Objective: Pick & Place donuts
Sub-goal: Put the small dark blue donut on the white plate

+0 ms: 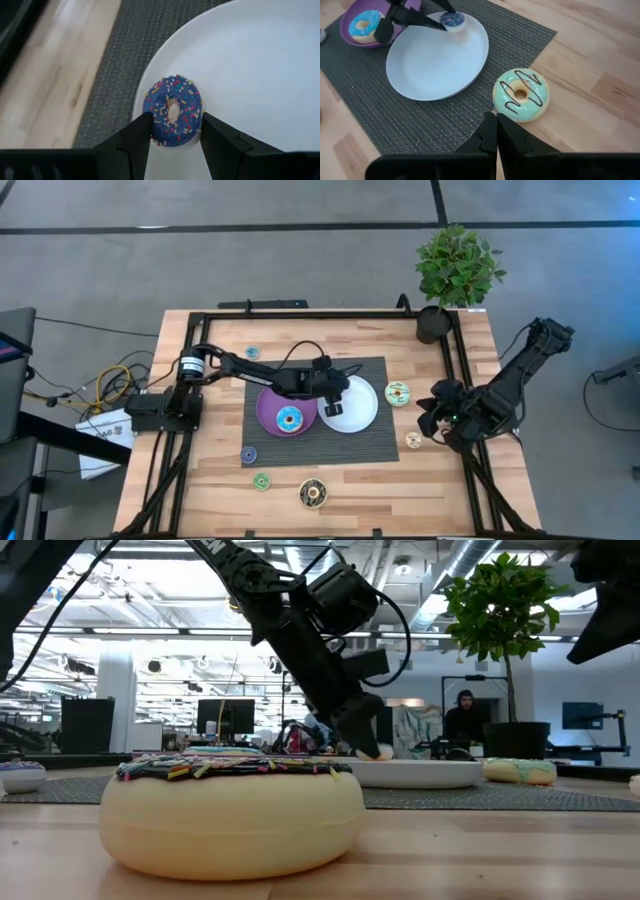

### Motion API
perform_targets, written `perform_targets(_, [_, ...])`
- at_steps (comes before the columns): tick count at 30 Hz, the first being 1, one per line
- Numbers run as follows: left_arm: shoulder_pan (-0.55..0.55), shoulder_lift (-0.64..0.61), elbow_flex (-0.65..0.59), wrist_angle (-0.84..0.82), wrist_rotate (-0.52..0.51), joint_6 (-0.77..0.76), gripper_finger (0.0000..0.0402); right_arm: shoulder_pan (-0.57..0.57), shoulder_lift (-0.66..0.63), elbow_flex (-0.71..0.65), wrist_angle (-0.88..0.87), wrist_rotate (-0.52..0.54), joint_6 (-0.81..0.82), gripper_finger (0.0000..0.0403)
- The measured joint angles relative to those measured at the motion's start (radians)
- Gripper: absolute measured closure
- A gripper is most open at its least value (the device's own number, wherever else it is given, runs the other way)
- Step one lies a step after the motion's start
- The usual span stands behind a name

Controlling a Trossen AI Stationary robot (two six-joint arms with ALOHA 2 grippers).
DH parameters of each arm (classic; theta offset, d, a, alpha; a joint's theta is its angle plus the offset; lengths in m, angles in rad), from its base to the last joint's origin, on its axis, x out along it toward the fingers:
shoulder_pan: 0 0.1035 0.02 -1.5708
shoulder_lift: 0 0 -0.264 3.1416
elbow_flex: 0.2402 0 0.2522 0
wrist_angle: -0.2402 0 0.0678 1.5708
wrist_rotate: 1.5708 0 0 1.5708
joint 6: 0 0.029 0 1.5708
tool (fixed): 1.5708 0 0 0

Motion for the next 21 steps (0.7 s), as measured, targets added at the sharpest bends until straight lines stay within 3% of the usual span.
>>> perform_targets(6, [0.001, 0.000, 0.000, 0.002, 0.098, 0.028, 0.0249, 0.010, -0.007, 0.000, -0.005, 0.000, 0.001, 0.0403])
perform_targets(21, [0.001, 0.024, 0.000, 0.013, 0.047, 0.002, 0.0249, 0.010, -0.007, 0.000, -0.016, 0.000, 0.002, 0.0403])
